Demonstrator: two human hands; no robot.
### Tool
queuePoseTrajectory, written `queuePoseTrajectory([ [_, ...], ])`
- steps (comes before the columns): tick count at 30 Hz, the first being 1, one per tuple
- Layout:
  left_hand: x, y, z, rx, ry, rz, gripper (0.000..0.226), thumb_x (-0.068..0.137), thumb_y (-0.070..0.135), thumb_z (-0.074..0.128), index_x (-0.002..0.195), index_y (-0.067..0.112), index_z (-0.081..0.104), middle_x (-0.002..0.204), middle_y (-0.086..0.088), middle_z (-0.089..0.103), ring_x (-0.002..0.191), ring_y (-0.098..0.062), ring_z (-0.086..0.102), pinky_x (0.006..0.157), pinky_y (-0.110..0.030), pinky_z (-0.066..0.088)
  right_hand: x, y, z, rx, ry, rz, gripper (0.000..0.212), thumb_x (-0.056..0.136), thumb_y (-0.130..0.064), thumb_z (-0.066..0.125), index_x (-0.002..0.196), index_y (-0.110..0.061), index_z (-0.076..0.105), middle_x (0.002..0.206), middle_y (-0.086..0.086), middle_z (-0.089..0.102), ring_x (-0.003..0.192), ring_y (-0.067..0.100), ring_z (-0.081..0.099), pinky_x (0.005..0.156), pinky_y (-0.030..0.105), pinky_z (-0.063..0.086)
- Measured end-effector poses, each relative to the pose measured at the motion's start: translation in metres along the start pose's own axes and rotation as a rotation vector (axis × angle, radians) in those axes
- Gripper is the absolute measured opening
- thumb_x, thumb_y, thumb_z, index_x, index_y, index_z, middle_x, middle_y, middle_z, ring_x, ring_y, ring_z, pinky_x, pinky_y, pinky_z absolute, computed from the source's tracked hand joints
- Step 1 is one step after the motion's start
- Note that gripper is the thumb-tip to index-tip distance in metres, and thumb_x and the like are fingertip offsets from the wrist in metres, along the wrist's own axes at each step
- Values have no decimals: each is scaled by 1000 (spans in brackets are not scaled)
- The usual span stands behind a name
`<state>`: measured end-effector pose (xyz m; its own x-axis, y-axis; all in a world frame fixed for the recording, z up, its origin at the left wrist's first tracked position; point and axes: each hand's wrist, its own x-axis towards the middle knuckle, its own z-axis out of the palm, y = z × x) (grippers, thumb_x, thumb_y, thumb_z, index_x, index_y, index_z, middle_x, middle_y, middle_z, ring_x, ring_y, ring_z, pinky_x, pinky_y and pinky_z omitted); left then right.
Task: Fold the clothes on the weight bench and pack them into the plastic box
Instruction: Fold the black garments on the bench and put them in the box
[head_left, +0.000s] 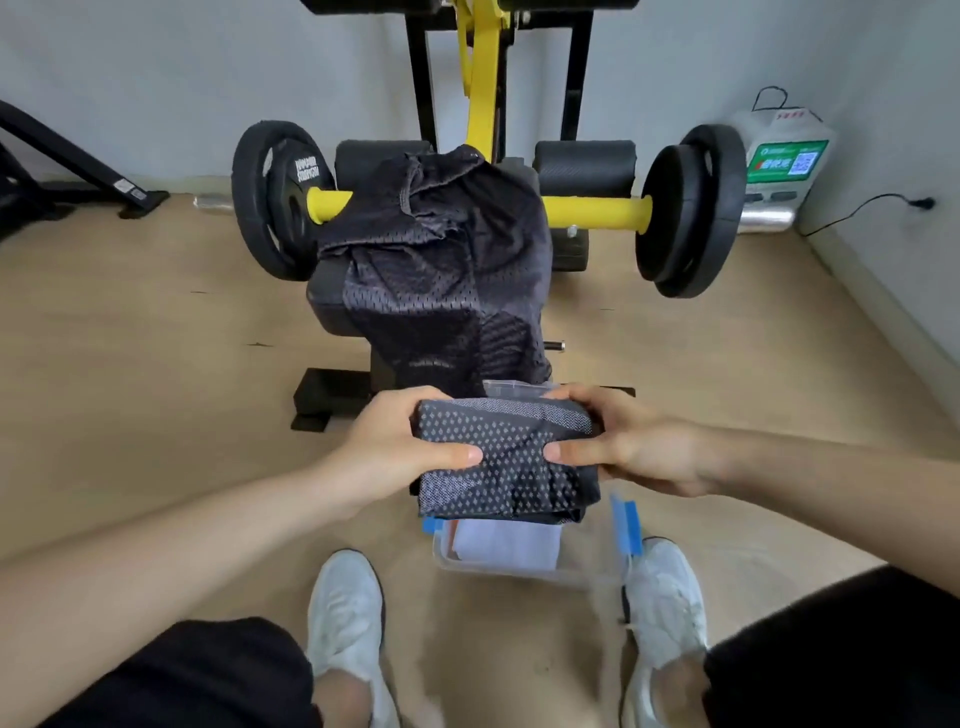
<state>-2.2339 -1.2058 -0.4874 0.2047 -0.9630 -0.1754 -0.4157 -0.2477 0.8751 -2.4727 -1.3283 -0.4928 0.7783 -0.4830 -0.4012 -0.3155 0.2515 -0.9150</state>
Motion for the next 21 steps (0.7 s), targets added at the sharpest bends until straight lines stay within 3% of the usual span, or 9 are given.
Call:
queuePoseTrajectory([
  [5,11,-41,41,-5,6,-115,43,69,14,90,105,14,68,98,2,72,86,-6,69,65,-15,50,13,55,-3,46,56,92,62,77,10,75,129,-17,54,118,9,64,94,22,68,61,27,55],
  [9,39,-87,74,50,78,-181,58,66,21,92,114,21,59,106,4,67,98,-17,66,85,-36,56,43,94,-4,-24,318,77,65,72,10,79,125,-20,57,116,8,57,100,29,66,77,42,60],
  [13,63,-122,101,66,135,-195,59,71,17,88,122,21,57,109,3,65,99,-20,64,81,-29,50,69,129,-5,-155,450,74,73,74,4,80,137,-20,51,107,-5,55,98,21,63,90,43,57],
  [18,79,-171,122,150,114,-174,57,72,24,86,122,24,58,119,4,62,112,-19,60,97,-39,50,91,167,-12,-283,452,131,71,79,-11,80,141,-22,48,128,4,50,118,26,56,100,41,51],
  [21,80,-197,123,519,37,-73,64,78,29,80,135,25,52,129,0,54,117,-24,57,93,-44,52,98,194,-18,-672,283,177,74,83,-24,76,148,-24,40,146,6,39,130,27,46,110,34,39],
])
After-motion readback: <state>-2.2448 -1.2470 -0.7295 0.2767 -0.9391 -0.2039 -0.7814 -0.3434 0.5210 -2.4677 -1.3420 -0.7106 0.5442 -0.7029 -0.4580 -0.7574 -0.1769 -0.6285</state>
